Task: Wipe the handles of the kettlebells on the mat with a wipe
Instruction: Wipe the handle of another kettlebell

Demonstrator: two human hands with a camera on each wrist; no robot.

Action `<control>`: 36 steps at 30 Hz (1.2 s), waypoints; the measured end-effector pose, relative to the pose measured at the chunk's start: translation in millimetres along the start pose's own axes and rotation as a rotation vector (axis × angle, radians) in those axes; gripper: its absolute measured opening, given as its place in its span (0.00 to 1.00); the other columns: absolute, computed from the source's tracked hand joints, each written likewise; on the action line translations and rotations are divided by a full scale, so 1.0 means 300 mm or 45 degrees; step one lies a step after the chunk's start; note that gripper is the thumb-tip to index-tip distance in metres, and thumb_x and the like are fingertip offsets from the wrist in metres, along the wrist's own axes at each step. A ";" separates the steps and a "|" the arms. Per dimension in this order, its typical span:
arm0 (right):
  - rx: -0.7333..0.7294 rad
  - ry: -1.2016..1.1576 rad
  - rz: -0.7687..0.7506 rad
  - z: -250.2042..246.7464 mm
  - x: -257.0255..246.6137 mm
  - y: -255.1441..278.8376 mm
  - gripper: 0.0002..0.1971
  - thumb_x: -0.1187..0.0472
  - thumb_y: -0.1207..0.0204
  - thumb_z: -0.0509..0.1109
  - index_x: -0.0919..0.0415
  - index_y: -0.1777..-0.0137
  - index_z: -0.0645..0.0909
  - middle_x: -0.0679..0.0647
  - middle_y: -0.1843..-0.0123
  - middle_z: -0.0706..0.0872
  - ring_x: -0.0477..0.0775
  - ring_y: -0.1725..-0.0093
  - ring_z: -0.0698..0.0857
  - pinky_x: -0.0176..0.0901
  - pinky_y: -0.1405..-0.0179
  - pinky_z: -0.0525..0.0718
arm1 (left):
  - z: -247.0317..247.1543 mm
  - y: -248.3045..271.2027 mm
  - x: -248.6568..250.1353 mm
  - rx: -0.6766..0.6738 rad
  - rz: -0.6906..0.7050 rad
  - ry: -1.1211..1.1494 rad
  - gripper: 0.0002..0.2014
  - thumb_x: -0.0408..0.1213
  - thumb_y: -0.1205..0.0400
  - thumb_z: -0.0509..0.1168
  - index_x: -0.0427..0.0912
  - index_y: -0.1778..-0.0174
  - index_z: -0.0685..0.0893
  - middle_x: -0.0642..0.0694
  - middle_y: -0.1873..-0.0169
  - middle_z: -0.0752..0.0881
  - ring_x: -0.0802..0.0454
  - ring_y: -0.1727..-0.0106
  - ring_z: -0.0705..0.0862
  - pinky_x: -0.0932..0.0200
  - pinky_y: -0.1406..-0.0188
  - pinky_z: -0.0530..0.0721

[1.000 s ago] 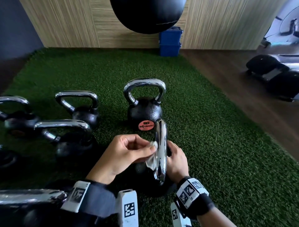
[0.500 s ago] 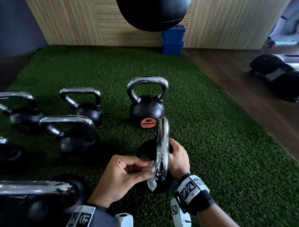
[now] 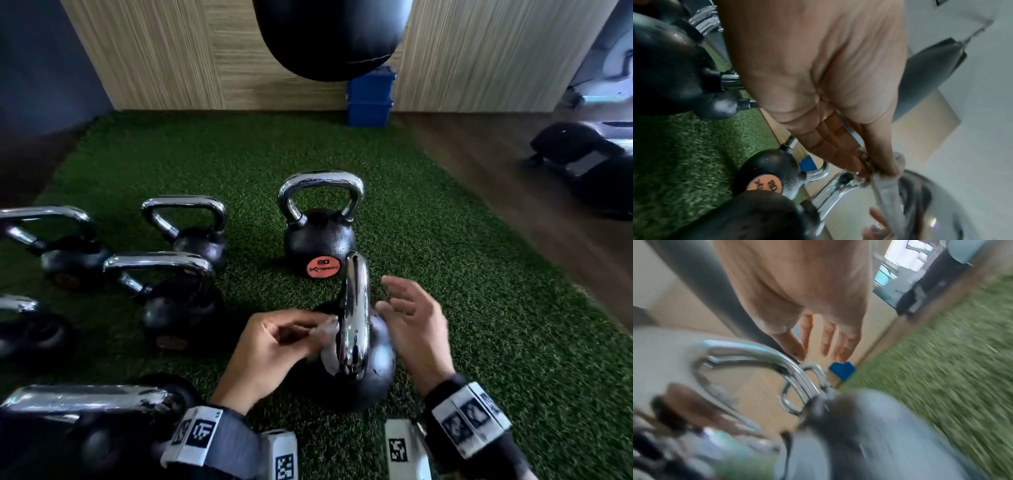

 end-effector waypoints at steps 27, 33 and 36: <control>-0.043 -0.307 -0.147 -0.146 -0.073 -0.042 0.15 0.52 0.34 0.82 0.51 0.47 0.90 0.46 0.54 0.95 0.48 0.55 0.94 0.54 0.50 0.93 | 0.071 -0.016 -0.129 -0.511 -0.207 -0.920 0.74 0.73 0.46 0.83 0.57 0.09 0.48 0.63 0.10 0.47 0.64 0.10 0.41 0.47 0.09 0.49; -0.001 -0.131 -0.046 -0.055 0.008 -0.083 0.08 0.57 0.30 0.84 0.47 0.52 0.91 0.39 0.58 0.93 0.35 0.59 0.91 0.33 0.59 0.90 | 0.196 -0.012 -0.179 0.027 0.255 -0.865 0.55 0.66 0.34 0.77 0.47 0.16 0.59 0.41 0.19 0.71 0.37 0.18 0.72 0.33 0.19 0.72; 0.004 -0.113 0.001 -0.010 0.028 -0.098 0.10 0.61 0.29 0.83 0.49 0.50 0.91 0.40 0.54 0.92 0.35 0.58 0.90 0.33 0.55 0.90 | 0.202 -0.022 -0.154 0.128 0.531 -0.898 0.47 0.59 0.34 0.75 0.43 0.21 0.67 0.43 0.28 0.77 0.39 0.27 0.81 0.36 0.27 0.81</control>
Point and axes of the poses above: each hand's wrist, its own y-axis away from the middle knuckle, its own z-axis out of the palm, x = y × z, the point moved 4 cm from there along -y, towards the middle knuckle
